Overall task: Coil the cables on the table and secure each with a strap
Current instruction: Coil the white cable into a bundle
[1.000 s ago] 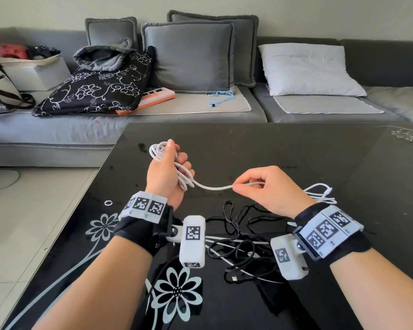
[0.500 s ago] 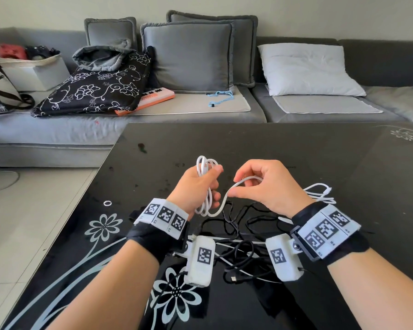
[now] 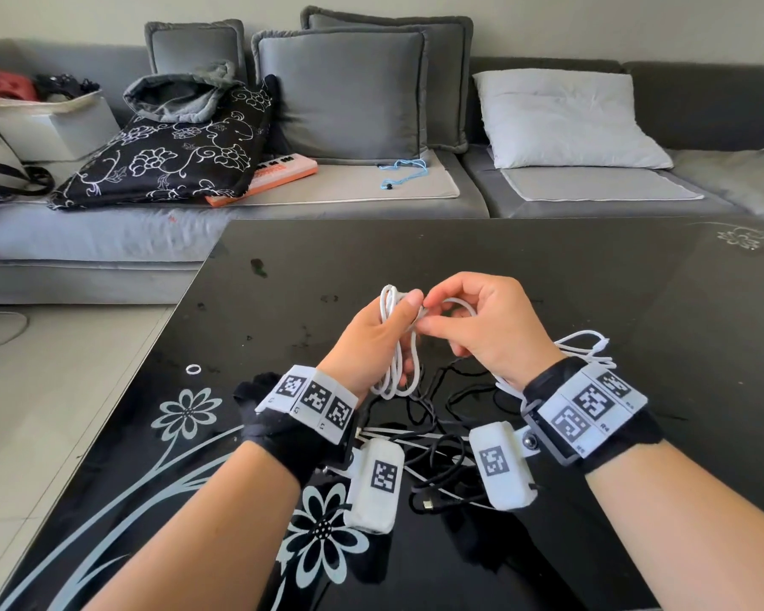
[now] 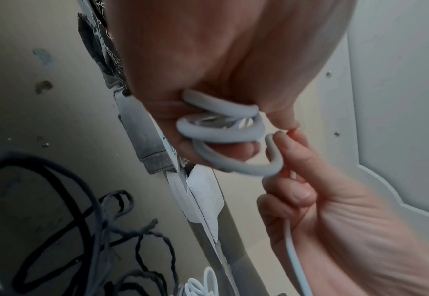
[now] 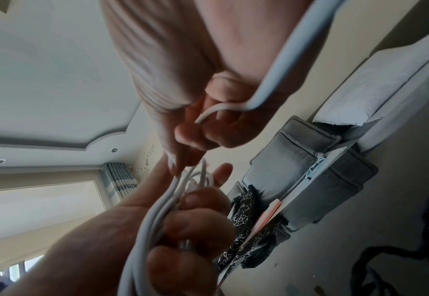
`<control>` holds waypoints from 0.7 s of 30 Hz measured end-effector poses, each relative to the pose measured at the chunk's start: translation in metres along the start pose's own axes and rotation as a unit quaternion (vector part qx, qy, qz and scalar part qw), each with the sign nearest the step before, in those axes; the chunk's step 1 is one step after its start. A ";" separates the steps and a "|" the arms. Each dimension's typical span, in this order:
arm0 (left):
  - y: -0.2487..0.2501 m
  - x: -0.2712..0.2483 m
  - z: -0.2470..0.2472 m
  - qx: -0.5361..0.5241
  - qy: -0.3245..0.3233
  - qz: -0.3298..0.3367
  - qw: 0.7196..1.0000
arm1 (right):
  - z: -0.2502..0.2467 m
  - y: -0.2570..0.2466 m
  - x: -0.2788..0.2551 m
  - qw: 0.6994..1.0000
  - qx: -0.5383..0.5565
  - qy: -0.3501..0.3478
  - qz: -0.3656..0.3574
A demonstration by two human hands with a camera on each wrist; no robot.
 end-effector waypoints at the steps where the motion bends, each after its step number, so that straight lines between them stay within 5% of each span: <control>1: -0.001 0.001 0.001 0.001 0.004 0.003 1.000 | 0.001 0.000 0.001 1.000 0.007 0.006 0.005; 9: -0.004 0.000 0.011 -0.034 -0.026 -0.077 0.996 | 0.007 -0.004 -0.003 1.000 0.003 0.000 -0.008; 21: -0.001 -0.004 0.009 -0.041 -0.084 -0.104 0.990 | 0.003 0.007 -0.001 0.996 -0.077 0.014 -0.038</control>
Point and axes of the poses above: each hand's wrist, its own x-axis towards the middle knuckle, its own z-axis out of the palm, y = z × x, the point moved 3 cm from there along x, towards the middle knuckle, and after that the axes turned 4 degrees about x, right-handed, at the moved point
